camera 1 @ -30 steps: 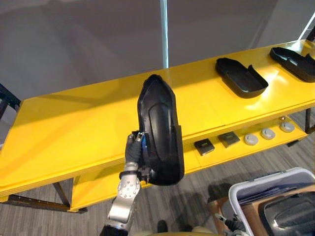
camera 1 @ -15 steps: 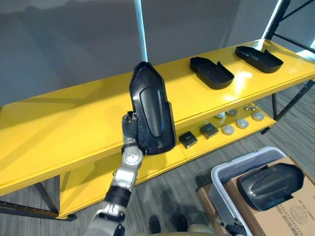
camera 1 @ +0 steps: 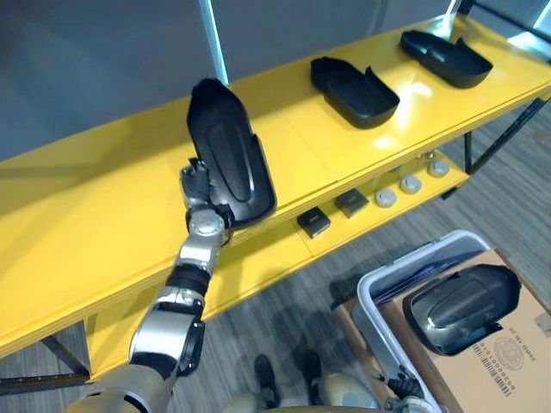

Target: Walk over and take plastic housings, then place them on the shelf

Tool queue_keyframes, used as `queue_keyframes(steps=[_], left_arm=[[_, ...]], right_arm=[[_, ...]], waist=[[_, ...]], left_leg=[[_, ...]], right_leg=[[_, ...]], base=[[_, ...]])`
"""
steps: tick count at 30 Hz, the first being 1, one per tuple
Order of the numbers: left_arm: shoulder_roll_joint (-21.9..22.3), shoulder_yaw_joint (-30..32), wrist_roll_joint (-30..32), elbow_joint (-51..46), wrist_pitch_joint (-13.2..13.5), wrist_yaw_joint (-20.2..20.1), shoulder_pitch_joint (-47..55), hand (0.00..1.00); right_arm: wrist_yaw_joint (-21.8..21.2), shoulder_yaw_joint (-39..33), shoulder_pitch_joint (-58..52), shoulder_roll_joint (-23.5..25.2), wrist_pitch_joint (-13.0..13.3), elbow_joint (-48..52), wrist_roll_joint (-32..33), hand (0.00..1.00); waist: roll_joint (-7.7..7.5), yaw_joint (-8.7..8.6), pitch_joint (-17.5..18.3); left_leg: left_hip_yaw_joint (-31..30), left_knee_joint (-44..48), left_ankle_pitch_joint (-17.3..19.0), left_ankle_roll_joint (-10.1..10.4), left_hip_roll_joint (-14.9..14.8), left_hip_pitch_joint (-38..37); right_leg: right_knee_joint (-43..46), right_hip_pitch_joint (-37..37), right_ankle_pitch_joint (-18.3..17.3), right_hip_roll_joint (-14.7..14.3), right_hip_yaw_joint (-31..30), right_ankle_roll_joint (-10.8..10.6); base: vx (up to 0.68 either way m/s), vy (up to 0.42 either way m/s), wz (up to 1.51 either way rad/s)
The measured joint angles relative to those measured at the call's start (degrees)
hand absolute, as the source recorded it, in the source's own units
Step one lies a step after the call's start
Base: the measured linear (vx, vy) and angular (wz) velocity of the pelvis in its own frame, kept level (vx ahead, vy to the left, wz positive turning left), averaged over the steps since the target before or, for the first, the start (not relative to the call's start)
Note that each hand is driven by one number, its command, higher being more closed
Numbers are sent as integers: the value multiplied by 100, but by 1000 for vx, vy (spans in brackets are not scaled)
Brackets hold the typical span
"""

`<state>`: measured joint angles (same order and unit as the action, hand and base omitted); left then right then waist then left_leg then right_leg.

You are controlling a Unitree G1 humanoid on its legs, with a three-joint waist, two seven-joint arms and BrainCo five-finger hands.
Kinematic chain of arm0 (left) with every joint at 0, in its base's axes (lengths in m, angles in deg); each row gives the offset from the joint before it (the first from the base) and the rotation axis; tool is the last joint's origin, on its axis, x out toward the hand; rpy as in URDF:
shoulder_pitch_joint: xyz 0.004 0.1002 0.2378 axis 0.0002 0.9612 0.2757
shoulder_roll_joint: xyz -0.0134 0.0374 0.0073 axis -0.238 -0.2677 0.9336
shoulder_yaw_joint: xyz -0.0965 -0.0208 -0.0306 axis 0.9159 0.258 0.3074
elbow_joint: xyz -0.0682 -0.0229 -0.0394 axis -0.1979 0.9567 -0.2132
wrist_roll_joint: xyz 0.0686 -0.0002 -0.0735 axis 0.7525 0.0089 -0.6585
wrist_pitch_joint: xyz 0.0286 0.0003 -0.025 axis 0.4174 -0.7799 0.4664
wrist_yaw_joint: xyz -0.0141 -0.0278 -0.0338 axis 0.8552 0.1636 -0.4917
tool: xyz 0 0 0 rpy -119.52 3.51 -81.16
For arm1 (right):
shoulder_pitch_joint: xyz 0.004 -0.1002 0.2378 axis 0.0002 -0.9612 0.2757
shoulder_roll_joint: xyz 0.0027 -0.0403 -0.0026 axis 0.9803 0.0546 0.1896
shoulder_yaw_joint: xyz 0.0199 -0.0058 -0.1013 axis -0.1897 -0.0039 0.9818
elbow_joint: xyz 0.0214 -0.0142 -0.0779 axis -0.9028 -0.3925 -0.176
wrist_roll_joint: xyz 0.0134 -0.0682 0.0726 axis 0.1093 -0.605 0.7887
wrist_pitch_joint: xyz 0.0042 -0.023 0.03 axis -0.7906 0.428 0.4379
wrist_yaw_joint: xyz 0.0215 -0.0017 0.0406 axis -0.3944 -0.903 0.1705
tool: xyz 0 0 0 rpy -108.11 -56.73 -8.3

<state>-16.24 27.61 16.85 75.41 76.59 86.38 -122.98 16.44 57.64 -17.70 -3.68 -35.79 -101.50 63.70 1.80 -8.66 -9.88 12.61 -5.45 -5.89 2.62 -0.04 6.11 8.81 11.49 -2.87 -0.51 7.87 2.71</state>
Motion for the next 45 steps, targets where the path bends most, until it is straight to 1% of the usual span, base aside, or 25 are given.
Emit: queue_keyframes(steps=[2, 7, 11, 13, 18, 19, 22, 23, 30, 32, 34, 35, 36, 37, 39, 41, 42, 43, 45], left_arm=[[-1, 89, -109, 175, -6, 33, -215, 0], [-4, 119, -165, 175, -6, 231, -418, 0], [-17, 202, -175, 171, -6, 323, -424, 0], [-17, 366, -187, 169, -5, 449, -424, 0], [-17, 394, -225, 90, 5, 668, -424, 0], [-16, 395, -220, -21, 5, 751, -422, 0], [-16, 399, -206, -344, 30, 819, -422, 0], [-17, 400, -200, -489, 72, 869, -423, 0], [-14, 384, -92, -650, 111, 863, -408, 0], [3, 337, -92, -1030, 120, 861, -296, 0], [85, 55, 40, -2088, 181, 859, 113, 0], [91, -48, 169, -2348, 196, 855, 241, 0], [142, -247, 431, -2832, 222, 839, 495, 0], [265, -380, 675, -3201, 224, 821, 739, 0], [500, -594, 980, -3647, 225, 711, 1136, 0], [665, -898, 1317, -4094, 223, 549, 1630, 0], [717, -1103, 1513, -4362, 224, 454, 1954, 100], [756, -1262, 1803, -4533, 228, 315, 2237, 100], [779, -1443, 2128, -4586, 253, 159, 2600, 100]], right_arm=[[2, 30, 27, -14, 10, 1, 0, 0], [10, 169, 28, -66, 26, 62, 1, 0], [13, 167, 23, -57, 26, 63, 1, 0], [17, 167, 23, -55, 26, 61, 0, 0], [20, 166, 15, -73, 25, 56, 1, 0], [21, 168, 14, -81, 27, 56, 0, 0], [22, 167, 14, -85, 28, 39, 0, 0], [22, 167, 14, -88, 31, 39, 0, 0], [22, 163, -16, -105, 71, -25, 0, 0], [22, 159, -29, -107, 73, -26, 1, 0], [24, 141, -34, -115, 74, -63, 3, 0], [25, 132, -36, -117, 74, -72, 3, 0], [24, 108, -41, -118, 74, -78, 4, 0], [24, 63, -51, -119, 75, -83, 7, 0], [23, -61, -66, -113, 88, -157, 17, 0], [21, -128, -76, -116, 93, -286, 57, 0], [21, -139, -80, -119, 92, -308, 60, 0], [18, -150, -85, -120, 92, -314, 60, 0], [16, -264, -84, -99, 93, -322, 60, 0]], waist=[[13, -1, -30], [32, -1, -48], [33, 6, -72], [33, 8, -72], [39, 14, -77], [40, 15, -77], [41, 16, -77], [43, 16, -78], [66, 14, -91], [72, 13, -94], [84, 24, -97], [89, 31, -96], [105, 42, -94], [131, 62, -92], [178, 142, -92], [233, 160, -86], [253, 166, -81], [260, 183, -81], [261, 184, -81]], left_leg=[[-7, -1, -16, 24, 2, 27], [-48, -12, -4, 33, 16, 186], [-46, -9, -16, 43, 22, 163], [-47, -10, -16, 43, 21, 153], [-67, -31, -15, 42, 22, 140], [-73, -10, -16, 41, 23, 135], [-85, -7, -22, 32, 25, 101], [-87, -7, -22, 32, 26, 98], [-128, -9, -21, 32, 19, 11], [-148, -10, -21, 32, 18, -11], [-173, -10, -21, 32, 18, -12], [-180, -10, -21, 32, 18, -15], [-197, -10, -21, 31, 19, -15], [-215, -10, -21, 31, 21, -18], [-246, -10, -20, 31, 22, -61], [-304, -10, -18, 30, 24, -95], [-315, -10, -18, 30, 22, -89], [-320, -11, -17, 30, 16, -87], [-327, -17, -18, 29, 6, -120]], right_leg=[[16, 39, 0, 10, -2, 0], [180, 275, -42, 35, 24, 17], [209, 268, -39, 56, 40, 17], [205, 259, -39, 57, 45, 17], [192, 227, -38, 55, 61, 18], [195, 218, -37, 53, 63, 19], [187, 176, -37, 50, 63, 19], [184, 171, -37, 49, 62, 20], [108, 37, -29, 37, 97, 28], [94, 2, -29, 37, 114, 28], [80, -19, -29, 37, 137, 28], [69, -30, -29, 37, 145, 28], [51, -44, -29, 37, 159, 28], [35, -62, -27, 38, 173, 26], [-29, -149, -11, 36, 203, 23], [-84, -227, -11, 36, 260, 23], [-91, -227, -11, 35, 273, 23], [-99, -231, -11, 30, 281, 23], [-129, -286, -2, 19, 302, 23]], base=[[0, 0, 0], [-47, 7, 1], [-29, 4, 3], [0, 0, 0], [7, 0, 1], [39, 2, 2], [25, 3, 0], [0, 0, 0], [3, 3, 2], [9, 7, 5], [8, 8, 5], [18, 11, 6], [20, 11, 7], [20, 12, 7], [19, 13, 9], [16, 10, 13], [4, 6, 9], [1, 5, 5], [1, 3, 4]])
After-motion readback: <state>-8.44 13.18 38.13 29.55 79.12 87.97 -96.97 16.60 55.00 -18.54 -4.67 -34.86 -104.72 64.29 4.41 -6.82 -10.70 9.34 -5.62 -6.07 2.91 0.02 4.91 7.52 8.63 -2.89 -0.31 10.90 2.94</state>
